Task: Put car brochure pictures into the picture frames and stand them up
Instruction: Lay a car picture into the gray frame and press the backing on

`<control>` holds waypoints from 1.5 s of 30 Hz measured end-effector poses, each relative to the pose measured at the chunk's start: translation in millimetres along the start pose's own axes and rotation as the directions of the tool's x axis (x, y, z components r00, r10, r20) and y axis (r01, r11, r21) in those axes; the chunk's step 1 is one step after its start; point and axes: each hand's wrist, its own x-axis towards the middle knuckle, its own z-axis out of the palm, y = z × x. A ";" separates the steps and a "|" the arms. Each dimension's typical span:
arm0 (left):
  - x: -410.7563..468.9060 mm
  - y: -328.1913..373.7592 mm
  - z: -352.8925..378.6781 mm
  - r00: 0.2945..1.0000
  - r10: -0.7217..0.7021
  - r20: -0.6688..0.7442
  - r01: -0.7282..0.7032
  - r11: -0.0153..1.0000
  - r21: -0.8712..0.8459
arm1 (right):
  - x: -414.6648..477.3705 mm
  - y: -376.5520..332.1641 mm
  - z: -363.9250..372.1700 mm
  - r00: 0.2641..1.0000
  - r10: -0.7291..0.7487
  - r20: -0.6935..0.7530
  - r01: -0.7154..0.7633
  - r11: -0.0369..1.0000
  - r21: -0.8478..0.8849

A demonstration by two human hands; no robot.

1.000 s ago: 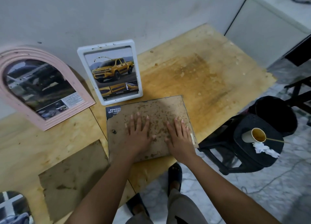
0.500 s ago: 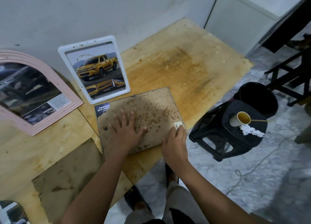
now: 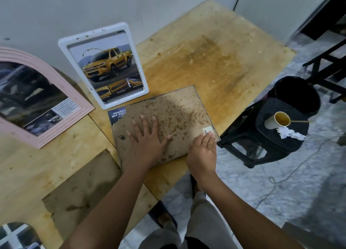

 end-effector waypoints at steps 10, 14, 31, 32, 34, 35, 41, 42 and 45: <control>0.2 -0.3 1.0 0.999 -0.003 0.034 0.004 1.000 -0.014 | -10.0 -9.0 -21.3 0.998 0.012 0.065 -0.008 0.998 -0.070; -1.1 1.6 -1.9 1.000 0.003 0.014 -0.003 1.000 -0.015 | -23.6 -12.3 -18.8 0.995 -0.084 0.047 0.090 0.986 -0.140; 0.3 0.6 -1.8 1.000 0.009 0.025 -0.009 1.000 -0.002 | -16.1 -5.1 8.3 0.969 -0.140 -0.204 0.120 0.987 -0.108; 0.2 -0.2 -1.8 0.999 0.007 0.035 -0.007 1.000 -0.003 | -16.1 -0.3 6.3 0.955 -0.180 -0.236 0.172 0.984 -0.055; -0.5 -1.9 -2.6 0.999 0.019 0.032 -0.019 1.000 -0.011 | -16.1 14.9 0.3 0.911 -0.226 -0.345 0.286 0.949 0.132; -0.7 -4.0 -3.0 0.999 0.029 0.020 -0.029 0.999 -0.022 | -14.7 25.4 -2.5 0.900 -0.171 -0.401 0.299 0.912 0.281; -13.1 -29.6 -2.2 0.982 0.042 -0.186 -0.063 0.992 -0.108 | -4.2 77.4 -18.6 0.942 0.296 -0.157 -0.091 0.676 0.731; -17.5 -35.0 -0.4 0.975 0.029 -0.222 -0.059 0.990 -0.131 | -1.3 77.9 -20.4 0.947 0.317 -0.057 -0.162 0.621 0.767; -29.2 -47.0 6.1 0.962 0.027 -0.271 -0.085 0.976 -0.203 | 7.0 73.4 -25.3 0.926 0.335 0.173 -0.311 0.418 0.853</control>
